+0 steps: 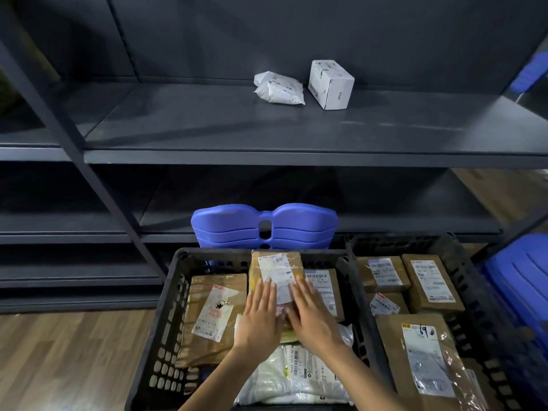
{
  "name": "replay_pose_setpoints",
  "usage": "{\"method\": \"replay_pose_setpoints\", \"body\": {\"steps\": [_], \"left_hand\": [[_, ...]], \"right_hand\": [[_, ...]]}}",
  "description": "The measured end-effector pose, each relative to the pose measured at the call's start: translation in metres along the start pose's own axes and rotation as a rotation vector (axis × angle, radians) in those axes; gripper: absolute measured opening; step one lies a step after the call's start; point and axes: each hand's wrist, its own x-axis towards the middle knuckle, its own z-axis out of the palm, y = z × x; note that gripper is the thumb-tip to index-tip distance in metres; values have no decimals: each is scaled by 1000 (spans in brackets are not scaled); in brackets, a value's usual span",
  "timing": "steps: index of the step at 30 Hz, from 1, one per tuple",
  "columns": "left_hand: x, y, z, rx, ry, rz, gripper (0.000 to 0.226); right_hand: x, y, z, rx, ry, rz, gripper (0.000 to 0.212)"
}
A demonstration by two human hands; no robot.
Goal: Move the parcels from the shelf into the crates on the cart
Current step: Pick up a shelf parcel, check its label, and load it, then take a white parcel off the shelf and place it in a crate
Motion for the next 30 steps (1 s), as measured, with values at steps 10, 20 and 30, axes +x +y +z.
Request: {"method": "replay_pose_setpoints", "body": {"steps": [10,20,30], "left_hand": [[-2,0,13,148,-115,21,62],[-15,-12,-80,-8,59,-18,40],[48,-10,-213,-60,344,25,47]], "right_hand": [[-1,-1,6,-137,-91,-71,57],[-3,-33,-74,-10,20,24,47],[58,-37,-200,-52,386,-79,50]]}}
